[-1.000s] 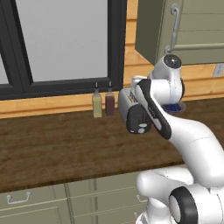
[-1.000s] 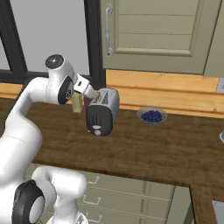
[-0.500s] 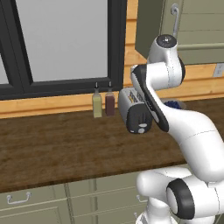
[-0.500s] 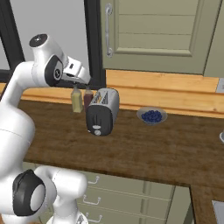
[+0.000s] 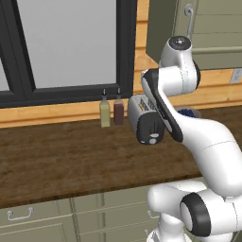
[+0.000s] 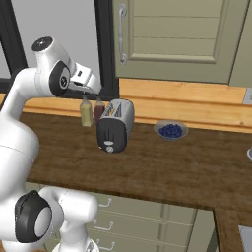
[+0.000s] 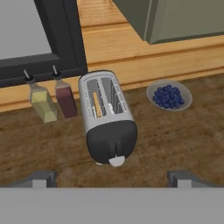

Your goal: Start the toaster. Once the lever pops up, take the bread to the plate on the dining counter.

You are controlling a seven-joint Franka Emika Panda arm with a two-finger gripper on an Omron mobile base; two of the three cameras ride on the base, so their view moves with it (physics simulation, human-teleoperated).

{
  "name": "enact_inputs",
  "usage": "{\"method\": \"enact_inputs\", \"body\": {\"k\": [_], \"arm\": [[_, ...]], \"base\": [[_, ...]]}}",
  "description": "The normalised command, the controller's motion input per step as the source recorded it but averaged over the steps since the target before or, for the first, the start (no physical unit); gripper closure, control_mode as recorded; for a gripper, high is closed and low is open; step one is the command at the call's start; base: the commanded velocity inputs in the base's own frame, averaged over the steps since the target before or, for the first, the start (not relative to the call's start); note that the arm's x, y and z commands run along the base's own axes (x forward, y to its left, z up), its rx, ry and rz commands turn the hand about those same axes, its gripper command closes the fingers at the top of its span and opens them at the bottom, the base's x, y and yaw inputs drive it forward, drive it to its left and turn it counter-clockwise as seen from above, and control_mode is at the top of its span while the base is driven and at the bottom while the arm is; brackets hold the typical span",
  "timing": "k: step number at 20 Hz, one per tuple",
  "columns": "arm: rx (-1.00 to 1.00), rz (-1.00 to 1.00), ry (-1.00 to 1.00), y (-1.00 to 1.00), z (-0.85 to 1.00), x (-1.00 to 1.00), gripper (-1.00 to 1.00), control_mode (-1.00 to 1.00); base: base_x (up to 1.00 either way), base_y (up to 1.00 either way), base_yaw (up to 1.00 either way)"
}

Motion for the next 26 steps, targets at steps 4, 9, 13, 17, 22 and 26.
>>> {"method": "enact_inputs", "body": {"k": [4, 9, 13, 17, 22, 26], "arm": [[0.0, 0.0, 0.0, 0.0, 0.0, 0.0, -1.0, -1.0], [0.0, 0.0, 0.0, 0.0, 0.0, 0.0, -1.0, -1.0], [0.0, 0.0, 0.0, 0.0, 0.0, 0.0, -1.0, -1.0], [0.0, 0.0, 0.0, 0.0, 0.0, 0.0, -1.0, -1.0], [0.0, 0.0, 0.0, 0.0, 0.0, 0.0, -1.0, -1.0], [0.0, 0.0, 0.0, 0.0, 0.0, 0.0, -1.0, -1.0]], "base": [[0.0, 0.0, 0.0], [0.0, 0.0, 0.0], [0.0, 0.0, 0.0], [0.0, 0.0, 0.0], [0.0, 0.0, 0.0], [0.0, 0.0, 0.0]]}}
